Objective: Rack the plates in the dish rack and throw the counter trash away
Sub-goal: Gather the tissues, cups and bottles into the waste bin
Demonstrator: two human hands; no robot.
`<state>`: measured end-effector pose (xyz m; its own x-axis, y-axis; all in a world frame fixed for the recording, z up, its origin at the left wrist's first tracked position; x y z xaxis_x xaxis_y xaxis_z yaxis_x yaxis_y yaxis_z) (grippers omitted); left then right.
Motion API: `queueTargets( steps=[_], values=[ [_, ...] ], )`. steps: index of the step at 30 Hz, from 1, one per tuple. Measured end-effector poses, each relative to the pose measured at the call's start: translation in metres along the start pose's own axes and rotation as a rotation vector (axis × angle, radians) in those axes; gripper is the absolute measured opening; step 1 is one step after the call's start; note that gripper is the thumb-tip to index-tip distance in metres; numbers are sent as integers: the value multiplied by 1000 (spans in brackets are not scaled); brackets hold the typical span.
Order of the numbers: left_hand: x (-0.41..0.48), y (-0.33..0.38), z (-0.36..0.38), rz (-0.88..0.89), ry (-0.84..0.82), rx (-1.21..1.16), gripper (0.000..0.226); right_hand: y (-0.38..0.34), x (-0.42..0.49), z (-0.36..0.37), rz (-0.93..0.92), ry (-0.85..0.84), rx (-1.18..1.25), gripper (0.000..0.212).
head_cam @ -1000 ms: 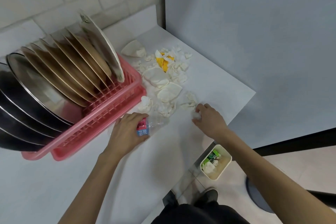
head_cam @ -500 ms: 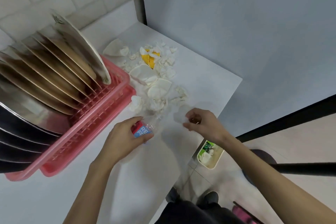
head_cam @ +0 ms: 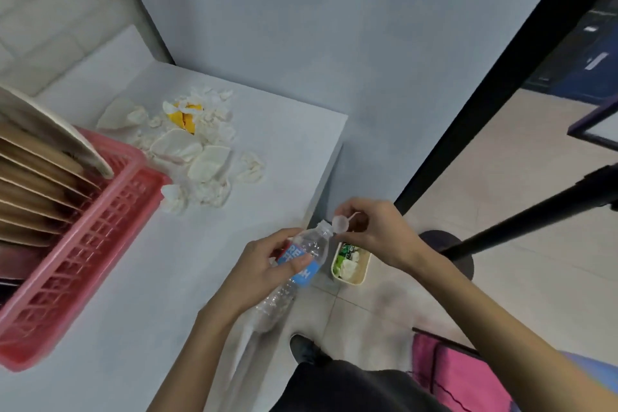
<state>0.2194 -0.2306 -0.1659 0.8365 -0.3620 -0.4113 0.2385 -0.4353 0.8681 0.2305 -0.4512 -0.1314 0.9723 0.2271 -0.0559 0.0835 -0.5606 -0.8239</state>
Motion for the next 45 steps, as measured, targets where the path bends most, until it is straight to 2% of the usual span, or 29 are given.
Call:
queueTargets(
  steps=[4, 8, 11, 15, 19, 25, 28, 30, 33, 36, 40, 45],
  values=[
    [-10, 12, 59, -8, -131, 46, 48, 20, -51, -16, -28, -9, -146, 31],
    [-21, 12, 107, -31, -160, 64, 48, 39, -102, -25, -23, -3, -174, 45],
    [-29, 8, 133, -47, -181, 35, 48, 52, -134, -30, -68, -42, -112, 38],
    [-40, 5, 154, -44, -228, 54, 58, 68, -162, -37, -7, -83, 49, 30],
    [-46, 6, 165, -27, -264, 85, 55, 73, -173, -39, 11, -113, 167, 28],
    [-41, 0, 170, -2, -238, 167, 49, 89, -169, -32, 217, -98, 295, 21],
    [-29, -7, 174, 0, -184, 227, 46, 106, -158, -17, 361, -63, 361, 25],
    [-19, -18, 178, -22, -173, 280, 50, 122, -149, -9, 462, -47, 334, 24],
    [-4, -29, 189, -24, -135, 404, 68, 148, -136, 0, 585, -79, 227, 28],
    [18, -41, 199, -26, -86, 468, 65, 175, -123, 11, 652, -5, 288, 34],
    [66, -75, 204, -216, -63, 237, 48, 215, -111, 33, 695, 251, 567, 26],
    [142, -122, 214, -402, -58, 65, 30, 287, -103, 67, 807, 273, 612, 18]
  ],
)
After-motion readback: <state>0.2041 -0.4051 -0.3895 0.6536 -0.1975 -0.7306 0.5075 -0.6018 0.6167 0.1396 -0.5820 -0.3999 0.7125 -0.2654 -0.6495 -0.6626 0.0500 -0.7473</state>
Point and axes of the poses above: each hand's wrist, its own x-axis towards the middle knuckle, its own z-axis out of the palm, y = z × x, the point moved 4 cm from there along x, towards the middle knuckle, and after that the axes turned 6 degrees about -z, right-handed, at the moved point
